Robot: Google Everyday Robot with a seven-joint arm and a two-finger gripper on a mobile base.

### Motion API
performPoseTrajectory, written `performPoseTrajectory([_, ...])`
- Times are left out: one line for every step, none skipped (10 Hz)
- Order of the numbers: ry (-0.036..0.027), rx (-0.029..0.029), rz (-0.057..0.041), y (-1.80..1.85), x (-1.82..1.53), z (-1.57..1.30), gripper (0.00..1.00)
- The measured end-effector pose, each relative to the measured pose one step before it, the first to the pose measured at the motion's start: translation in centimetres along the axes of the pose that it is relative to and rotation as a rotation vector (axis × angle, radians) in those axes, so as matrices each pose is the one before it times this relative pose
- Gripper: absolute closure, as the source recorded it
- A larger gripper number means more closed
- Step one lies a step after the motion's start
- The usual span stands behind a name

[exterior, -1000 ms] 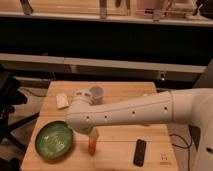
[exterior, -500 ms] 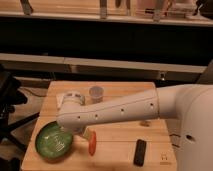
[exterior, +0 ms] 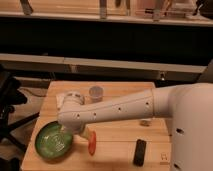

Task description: Drag the ceramic bowl in a circle

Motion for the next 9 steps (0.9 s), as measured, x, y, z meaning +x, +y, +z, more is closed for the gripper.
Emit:
performPoseTrajectory([-0.0093, -0.00693, -0.01974, -0.346, 0.0, 0.266, 0.2])
performPoseTrajectory([-0.00468, -0.0053, -0.01148, -0.046, 0.031, 0.181, 0.2])
performPoseTrajectory([-0.00375, -0.0049, -0.00802, -0.023, -0.011, 0.204, 0.2])
performPoseTrajectory([-0.00382, -0.00805, -0.00659, 0.126, 0.286, 0.572, 0.2])
performPoseTrajectory([-0.00488, -0.00275, -0.00695, 0.007, 0.158, 0.341, 0.2])
performPoseTrajectory([-0.0105, -0.00251, -0.01087, -0.036, -0.057, 0.322, 0.2])
performPoseTrajectory([-0.00986, -0.00255, -0.01085, -0.012, -0.005, 0.33, 0.2])
performPoseTrajectory([-0.00677, -0.00489, -0.00739, 0.049, -0.012, 0.232, 0.2])
performPoseTrajectory([-0.00748, -0.00696, -0.00259, 0.048, 0.049, 0.327, 0.2])
